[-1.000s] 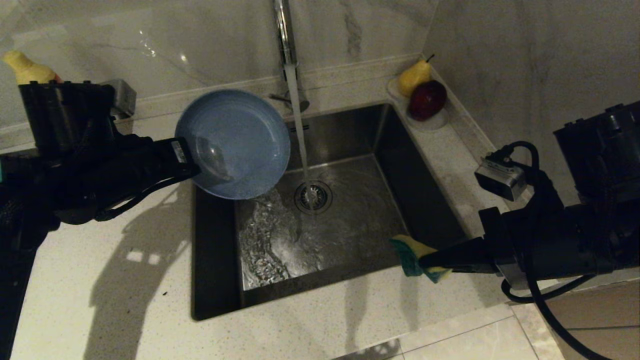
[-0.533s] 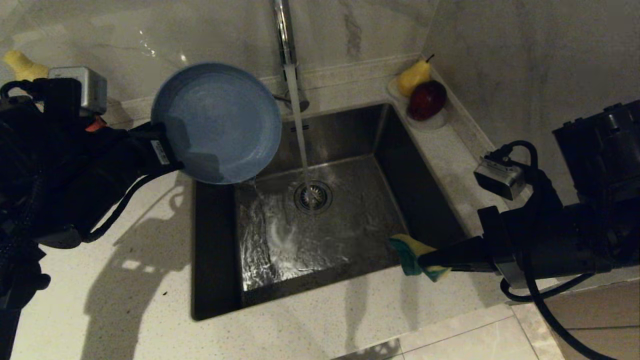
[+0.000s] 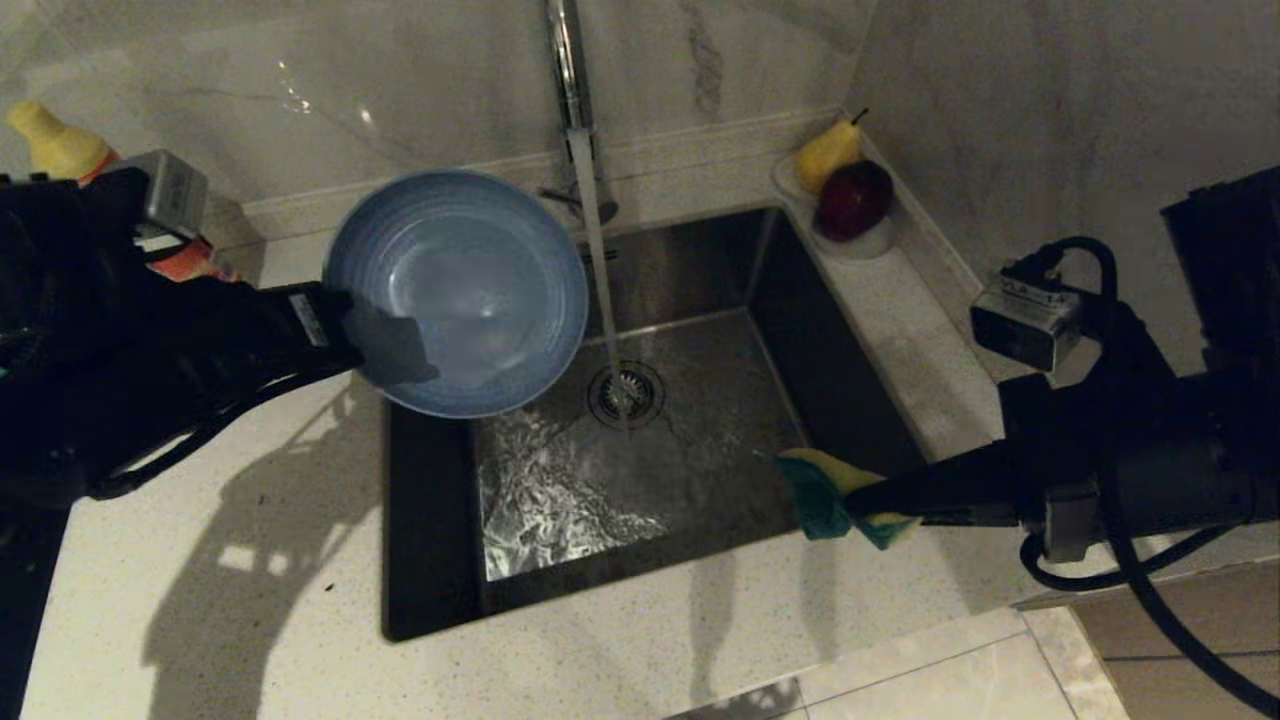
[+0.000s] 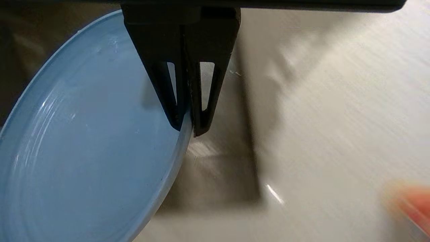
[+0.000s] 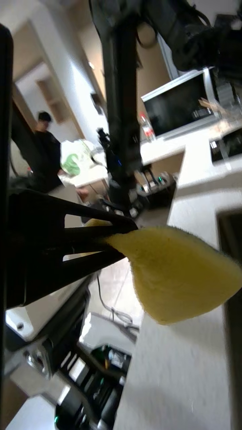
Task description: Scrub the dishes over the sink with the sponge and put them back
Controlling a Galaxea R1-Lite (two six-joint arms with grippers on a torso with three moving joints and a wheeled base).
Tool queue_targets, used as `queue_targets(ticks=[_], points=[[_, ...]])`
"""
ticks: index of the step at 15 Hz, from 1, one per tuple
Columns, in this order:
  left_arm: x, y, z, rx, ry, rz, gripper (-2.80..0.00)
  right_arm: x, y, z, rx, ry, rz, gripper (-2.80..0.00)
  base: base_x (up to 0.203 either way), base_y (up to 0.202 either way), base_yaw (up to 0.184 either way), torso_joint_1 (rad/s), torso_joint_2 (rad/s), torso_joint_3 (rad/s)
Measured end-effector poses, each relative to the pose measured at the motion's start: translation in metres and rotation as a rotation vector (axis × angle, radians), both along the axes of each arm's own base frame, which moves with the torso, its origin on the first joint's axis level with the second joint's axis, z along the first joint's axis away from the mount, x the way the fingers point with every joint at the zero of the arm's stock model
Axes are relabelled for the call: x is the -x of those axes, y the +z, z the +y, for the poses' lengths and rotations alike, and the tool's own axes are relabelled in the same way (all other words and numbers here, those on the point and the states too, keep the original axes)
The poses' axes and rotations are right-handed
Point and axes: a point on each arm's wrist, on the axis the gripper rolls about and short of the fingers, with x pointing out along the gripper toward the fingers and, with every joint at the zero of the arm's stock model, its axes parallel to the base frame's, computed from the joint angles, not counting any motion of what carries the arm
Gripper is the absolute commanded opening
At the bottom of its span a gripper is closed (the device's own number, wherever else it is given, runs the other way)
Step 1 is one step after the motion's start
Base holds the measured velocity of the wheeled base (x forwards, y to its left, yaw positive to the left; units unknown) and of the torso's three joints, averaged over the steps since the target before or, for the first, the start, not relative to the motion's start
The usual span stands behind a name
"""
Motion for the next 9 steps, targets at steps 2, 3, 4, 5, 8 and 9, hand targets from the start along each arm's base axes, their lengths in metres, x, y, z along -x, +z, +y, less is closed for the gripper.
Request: queue_targets(ticks=[2, 3, 4, 5, 8, 9], points=[[0.018, 0.007, 0.001, 0.102, -0.104, 0.115, -2.80, 0.005, 0.012, -0.001, -0.018, 0.036, 0.007, -2.80, 0.000, 0.000, 0.000, 0.000, 0.00, 0.000], [0.027, 0.006, 0.003, 0.122, -0.134, 0.165, -2.80, 0.009, 0.018, -0.001, -0.030, 0.068, 0.017, -2.80, 0.000, 0.000, 0.000, 0.000, 0.00, 0.000], [0.034, 0.003, 0.004, 0.121, -0.141, 0.213, -2.80, 0.013, 0.024, 0.001, -0.039, 0.101, 0.025, -2.80, 0.000, 0.000, 0.000, 0.000, 0.00, 0.000], [0.041, -0.001, 0.004, 0.115, -0.149, 0.261, -2.80, 0.017, 0.028, 0.004, -0.040, 0.127, 0.029, -2.80, 0.000, 0.000, 0.000, 0.000, 0.00, 0.000], [0.066, -0.014, 0.006, 0.107, -0.218, 0.414, -2.80, 0.028, 0.036, 0.010, -0.032, 0.183, 0.047, -2.80, 0.000, 0.000, 0.000, 0.000, 0.00, 0.000], [0.074, -0.017, 0.007, 0.110, -0.240, 0.434, -2.80, 0.030, 0.038, 0.013, -0.031, 0.199, 0.049, -2.80, 0.000, 0.000, 0.000, 0.000, 0.00, 0.000]])
